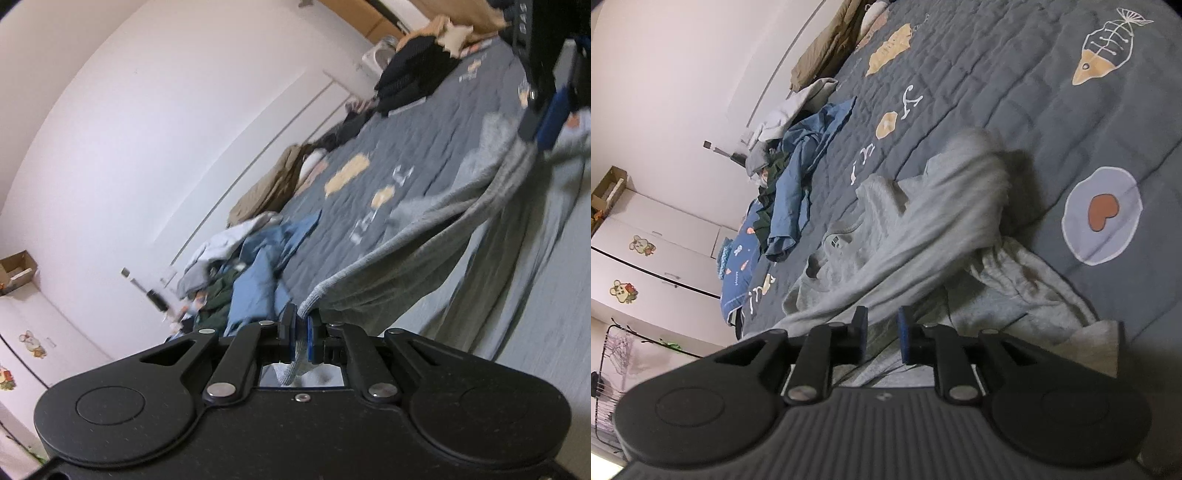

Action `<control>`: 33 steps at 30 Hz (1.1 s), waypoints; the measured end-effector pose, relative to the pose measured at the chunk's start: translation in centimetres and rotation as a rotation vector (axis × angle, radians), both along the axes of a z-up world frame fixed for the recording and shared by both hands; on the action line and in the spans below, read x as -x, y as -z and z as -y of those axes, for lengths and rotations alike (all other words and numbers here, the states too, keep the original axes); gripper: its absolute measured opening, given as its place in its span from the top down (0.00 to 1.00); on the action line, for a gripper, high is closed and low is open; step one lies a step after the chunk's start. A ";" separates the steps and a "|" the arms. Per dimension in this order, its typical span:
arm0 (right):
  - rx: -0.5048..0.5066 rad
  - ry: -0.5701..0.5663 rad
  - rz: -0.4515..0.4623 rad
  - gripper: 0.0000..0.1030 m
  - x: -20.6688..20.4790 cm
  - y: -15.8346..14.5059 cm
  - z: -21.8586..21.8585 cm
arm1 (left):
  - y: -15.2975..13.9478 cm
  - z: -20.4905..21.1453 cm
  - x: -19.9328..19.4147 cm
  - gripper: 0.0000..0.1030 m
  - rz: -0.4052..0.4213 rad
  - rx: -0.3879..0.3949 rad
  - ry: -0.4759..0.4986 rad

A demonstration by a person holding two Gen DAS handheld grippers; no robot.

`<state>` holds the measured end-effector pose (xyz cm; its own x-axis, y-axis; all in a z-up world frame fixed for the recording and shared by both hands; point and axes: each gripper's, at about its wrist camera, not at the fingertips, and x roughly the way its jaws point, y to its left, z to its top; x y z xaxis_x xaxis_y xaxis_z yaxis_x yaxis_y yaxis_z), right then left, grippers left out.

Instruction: Fold clothes

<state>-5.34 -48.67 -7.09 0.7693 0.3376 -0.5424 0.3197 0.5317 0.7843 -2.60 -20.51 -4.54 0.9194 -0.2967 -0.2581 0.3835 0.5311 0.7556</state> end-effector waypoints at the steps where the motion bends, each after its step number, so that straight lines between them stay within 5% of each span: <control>1: 0.004 0.000 -0.005 0.82 -0.2 0.1 -0.1 | 0.1 -0.7 0.0 0.94 -0.001 -0.010 -0.010; 8: 0.092 -0.030 -0.057 0.80 -1.1 0.2 -1.3 | 1.1 -5.0 -1.1 0.94 -0.042 -0.081 -0.079; 14: 0.220 -0.004 -0.123 0.80 -1.1 0.2 -1.1 | 3.7 -6.5 -0.9 0.94 -0.151 -0.232 -0.091; 17: 0.265 0.032 -0.121 0.80 -0.8 -0.2 -0.2 | 3.5 -7.3 -0.9 0.93 -0.181 -0.228 -0.115; 20: 0.285 0.064 -0.119 0.80 -0.5 -0.3 0.7 | 3.0 -7.9 -1.0 0.86 -0.239 -0.218 -0.123; 22: 0.280 0.067 -0.119 0.80 -0.5 -0.1 0.8 | 3.0 -8.2 -0.7 0.67 -0.295 -0.216 -0.108; 24: 0.275 0.057 -0.113 0.80 -0.6 -0.1 0.6 | 3.0 -8.6 -0.4 0.61 -0.350 -0.213 -0.092; 33: 0.307 0.048 -0.096 0.80 -0.9 -0.6 0.5 | -1.7 -9.9 -0.8 0.50 -0.617 0.205 0.016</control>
